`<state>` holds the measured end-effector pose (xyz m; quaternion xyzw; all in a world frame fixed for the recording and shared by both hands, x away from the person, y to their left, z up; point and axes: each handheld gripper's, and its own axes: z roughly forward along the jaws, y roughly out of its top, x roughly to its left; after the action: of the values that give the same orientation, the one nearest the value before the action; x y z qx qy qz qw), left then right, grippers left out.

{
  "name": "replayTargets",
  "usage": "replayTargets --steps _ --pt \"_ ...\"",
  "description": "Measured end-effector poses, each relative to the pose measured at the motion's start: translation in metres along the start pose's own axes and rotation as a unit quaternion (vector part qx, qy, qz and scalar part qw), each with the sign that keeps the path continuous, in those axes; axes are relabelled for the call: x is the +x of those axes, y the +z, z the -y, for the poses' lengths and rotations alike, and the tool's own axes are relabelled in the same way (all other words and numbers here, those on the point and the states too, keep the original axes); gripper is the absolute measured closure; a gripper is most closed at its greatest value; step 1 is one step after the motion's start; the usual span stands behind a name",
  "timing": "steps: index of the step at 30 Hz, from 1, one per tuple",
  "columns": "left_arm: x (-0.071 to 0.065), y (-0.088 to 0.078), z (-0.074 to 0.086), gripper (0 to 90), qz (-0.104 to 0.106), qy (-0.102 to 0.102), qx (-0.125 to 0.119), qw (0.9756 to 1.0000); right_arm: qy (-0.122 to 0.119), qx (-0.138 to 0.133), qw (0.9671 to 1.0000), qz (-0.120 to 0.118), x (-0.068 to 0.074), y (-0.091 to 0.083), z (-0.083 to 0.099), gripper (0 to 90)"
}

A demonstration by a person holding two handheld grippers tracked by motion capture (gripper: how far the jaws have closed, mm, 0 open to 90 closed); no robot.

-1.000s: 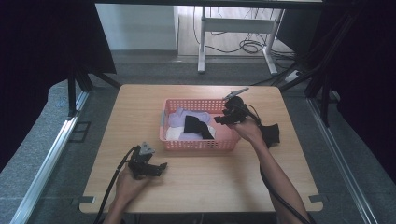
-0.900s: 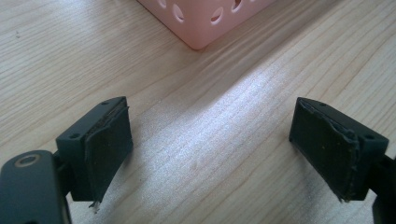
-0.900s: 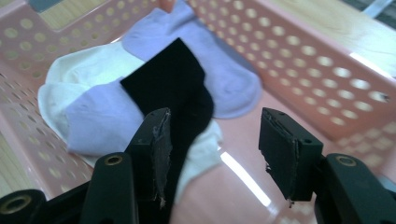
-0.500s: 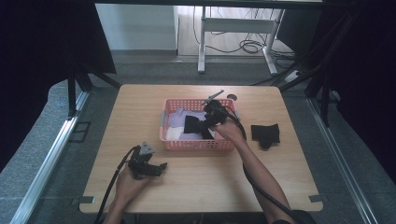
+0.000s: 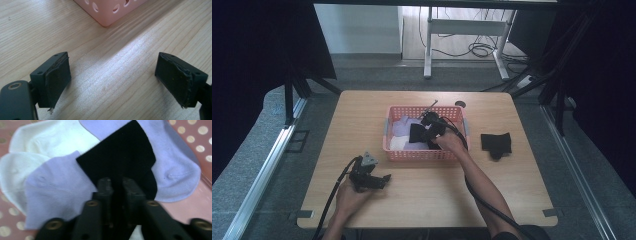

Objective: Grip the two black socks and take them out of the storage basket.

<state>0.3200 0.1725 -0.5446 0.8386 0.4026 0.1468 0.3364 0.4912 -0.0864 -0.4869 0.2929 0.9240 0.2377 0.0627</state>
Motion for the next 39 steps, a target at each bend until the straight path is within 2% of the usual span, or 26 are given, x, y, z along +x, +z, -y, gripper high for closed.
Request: replayTargets --steps 5,6,7,8,10,11,13,16,22,30,39 --pt "0.0 0.0 0.0 12.8 0.0 0.0 0.0 1.0 0.003 -0.017 0.9999 -0.001 0.001 -0.009 -0.001 86.3" --pt "0.0 0.0 0.0 12.8 0.0 0.0 0.0 1.0 0.004 -0.034 0.9994 -0.001 0.002 -0.017 -0.002 86.3" --pt "0.0 0.0 0.0 12.8 0.0 0.0 0.0 1.0 0.004 -0.034 0.9994 -0.001 0.002 -0.017 -0.002 86.3" --pt "0.0 0.0 0.0 12.8 0.0 -0.001 0.0 1.0 0.008 -0.056 0.9984 -0.003 0.002 -0.026 -0.003 86.3" --pt "0.0 0.0 0.0 12.8 0.0 0.0 0.0 1.0 0.009 -0.064 0.9979 -0.004 0.003 -0.031 -0.003 86.2" --pt "0.0 0.0 0.0 12.8 0.0 -0.001 0.0 1.0 0.005 -0.076 0.9971 0.002 0.004 -0.039 -0.004 86.2" --pt "0.0 0.0 0.0 12.8 0.0 0.0 0.0 1.0 0.005 -0.082 0.9966 0.001 0.004 -0.044 -0.005 86.2" --pt "0.0 0.0 0.0 12.8 0.0 0.0 0.0 1.0 0.005 -0.103 0.9947 0.011 0.004 -0.059 -0.007 86.2" --pt "0.0 0.0 0.0 12.8 0.0 0.0 0.0 1.0 0.005 -0.119 0.9927 0.022 0.004 -0.074 -0.01 86.2" --pt "0.0 0.0 0.0 12.8 0.0 -0.001 0.0 1.0 0.0 -0.147 0.9883 0.04 0.003 -0.104 -0.013 86.1" --pt "0.0 0.0 0.0 12.8 0.0 0.0 -0.001 1.0 -0.006 -0.167 0.9845 0.053 0.005 -0.125 -0.011 86.0"
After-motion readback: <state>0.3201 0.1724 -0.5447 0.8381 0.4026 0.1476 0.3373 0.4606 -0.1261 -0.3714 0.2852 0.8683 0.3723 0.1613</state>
